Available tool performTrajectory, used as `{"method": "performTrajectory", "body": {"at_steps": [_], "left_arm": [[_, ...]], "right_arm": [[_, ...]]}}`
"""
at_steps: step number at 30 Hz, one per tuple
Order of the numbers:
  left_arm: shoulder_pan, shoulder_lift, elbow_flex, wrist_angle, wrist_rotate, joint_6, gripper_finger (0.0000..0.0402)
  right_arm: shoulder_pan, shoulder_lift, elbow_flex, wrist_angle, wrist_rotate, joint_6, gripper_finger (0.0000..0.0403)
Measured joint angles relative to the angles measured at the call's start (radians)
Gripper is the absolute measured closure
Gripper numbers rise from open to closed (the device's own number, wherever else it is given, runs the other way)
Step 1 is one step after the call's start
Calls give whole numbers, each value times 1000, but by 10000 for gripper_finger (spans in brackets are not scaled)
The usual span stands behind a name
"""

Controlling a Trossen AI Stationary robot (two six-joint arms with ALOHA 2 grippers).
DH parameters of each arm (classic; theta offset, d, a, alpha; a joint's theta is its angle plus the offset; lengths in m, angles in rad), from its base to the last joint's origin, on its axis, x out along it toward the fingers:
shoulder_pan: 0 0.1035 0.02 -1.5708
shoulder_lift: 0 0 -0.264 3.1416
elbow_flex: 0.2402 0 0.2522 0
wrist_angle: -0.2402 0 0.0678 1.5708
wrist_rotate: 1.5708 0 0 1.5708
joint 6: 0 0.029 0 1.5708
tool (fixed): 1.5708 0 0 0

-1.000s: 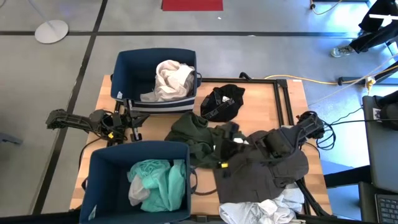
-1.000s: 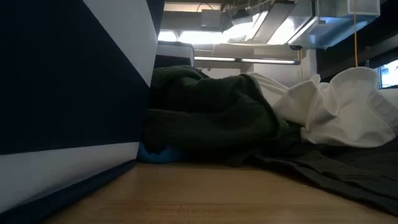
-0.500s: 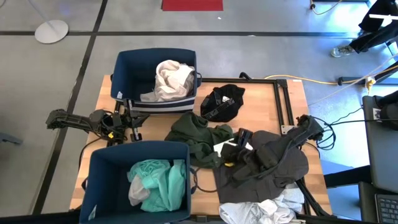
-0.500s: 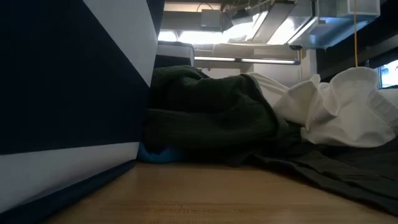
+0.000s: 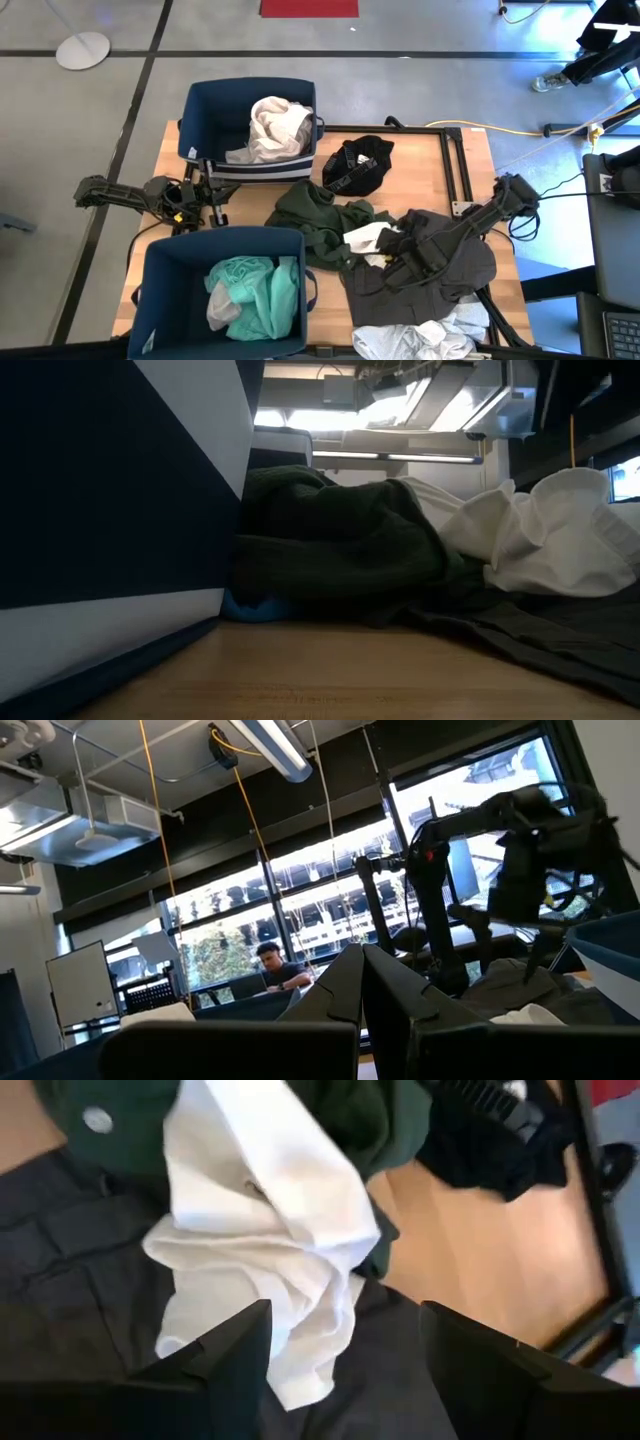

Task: Sort clothes
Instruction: Put the white underwear into the top blue laundry bin

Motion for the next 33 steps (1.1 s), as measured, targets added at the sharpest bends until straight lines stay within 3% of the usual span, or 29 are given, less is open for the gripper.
{"method": "performTrajectory", "body": {"at_steps": [7,15,19,23,28,33], "left_arm": [[0,0,0,0,0,1,402],[0,0,0,0,0,1,402],[0,0,0,0,0,2,402],[0,0,0,0,0,4,402],[0,0,0,0,0,4,402],[0,0,0,0,0,4,402]], "right_arm": [[-1,-78,-224,211,-16,-6,151],[-17,-79,-380,376,-5,-37,151],[-48,-79,-435,412,72,-38,151],[-89,-78,-492,533,94,-121,151],[-135,-78,-553,736,28,-237,151],[-141,-78,-566,793,18,-274,204]]}}
